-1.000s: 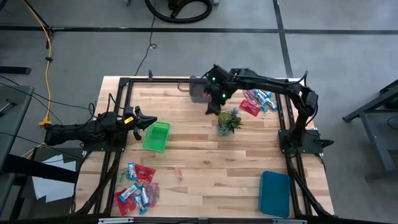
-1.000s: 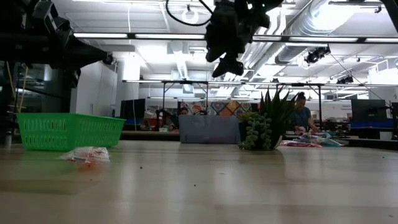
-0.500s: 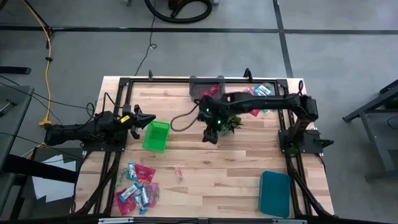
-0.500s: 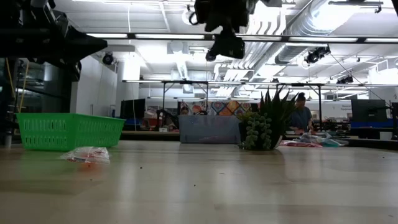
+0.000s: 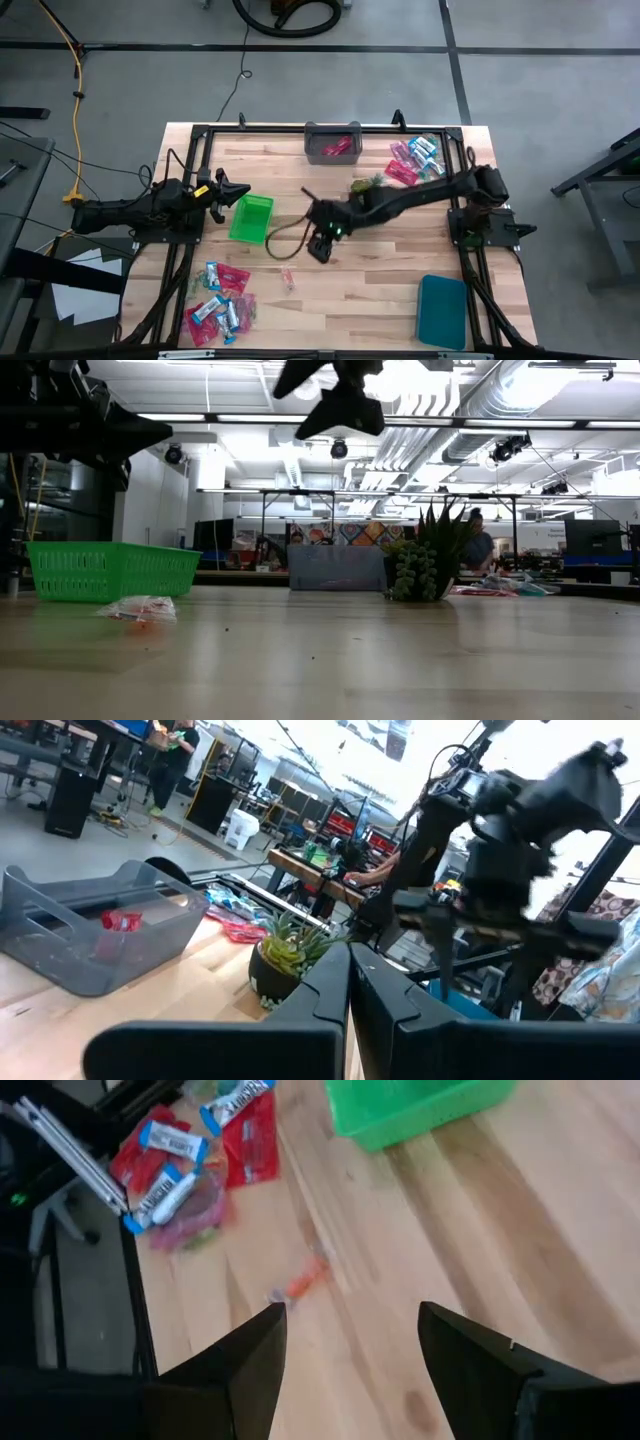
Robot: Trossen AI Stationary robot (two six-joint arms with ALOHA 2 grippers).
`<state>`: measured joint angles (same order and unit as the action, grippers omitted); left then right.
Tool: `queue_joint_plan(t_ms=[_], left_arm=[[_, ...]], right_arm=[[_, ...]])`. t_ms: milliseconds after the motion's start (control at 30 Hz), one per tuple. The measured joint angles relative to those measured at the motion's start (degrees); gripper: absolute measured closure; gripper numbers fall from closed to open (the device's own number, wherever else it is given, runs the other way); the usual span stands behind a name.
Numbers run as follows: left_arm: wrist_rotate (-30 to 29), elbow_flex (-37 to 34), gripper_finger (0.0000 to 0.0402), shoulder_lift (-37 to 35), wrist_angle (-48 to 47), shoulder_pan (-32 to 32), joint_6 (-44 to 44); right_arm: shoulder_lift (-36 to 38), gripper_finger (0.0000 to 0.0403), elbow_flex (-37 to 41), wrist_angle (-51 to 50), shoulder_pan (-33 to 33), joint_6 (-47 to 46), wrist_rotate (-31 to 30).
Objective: Sort candy
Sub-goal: Put the transparent candy into the blue bin
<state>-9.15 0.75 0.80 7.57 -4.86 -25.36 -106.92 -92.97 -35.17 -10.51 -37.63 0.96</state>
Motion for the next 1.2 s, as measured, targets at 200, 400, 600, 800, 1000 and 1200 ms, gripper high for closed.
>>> queue_joint_plan(t_ms=[200,400,600,800,1000,1200], left_arm=[[0.0,0.0,0.0402,0.0,-0.02,0.0,0.04],[-0.01,-0.02,0.0402,0.0,-0.04,0.0,0.04],[0.0,-0.02,0.0402,0.0,-0.07,0.0,0.04],[0.0,-0.02,0.0401,0.0,-0.07,-0.02,0.04],[-0.01,-0.02,0.0402,0.0,-0.22,-0.01,0.04],[0.0,-0.02,0.0401,0.0,-0.42,-0.02,0.04]], right_arm=[[-5.66,0.0181,0.04,10.86,-6.77,-6.12,-4.91],[-13.17,0.0182,-4.74,14.95,-9.29,-15.49,-9.55],[-24.21,0.0192,-24.69,-4.1,-9.1,-17.06,-16.45],[-35.9,0.0192,-42.2,-21.37,-8.73,-23.26,-17.47],[-36.65,0.0193,-36.49,-16.17,-8.75,-29.84,-14.38],[-36.98,0.0193,-34.69,-12.03,-9.25,-30.6,-13.91]])
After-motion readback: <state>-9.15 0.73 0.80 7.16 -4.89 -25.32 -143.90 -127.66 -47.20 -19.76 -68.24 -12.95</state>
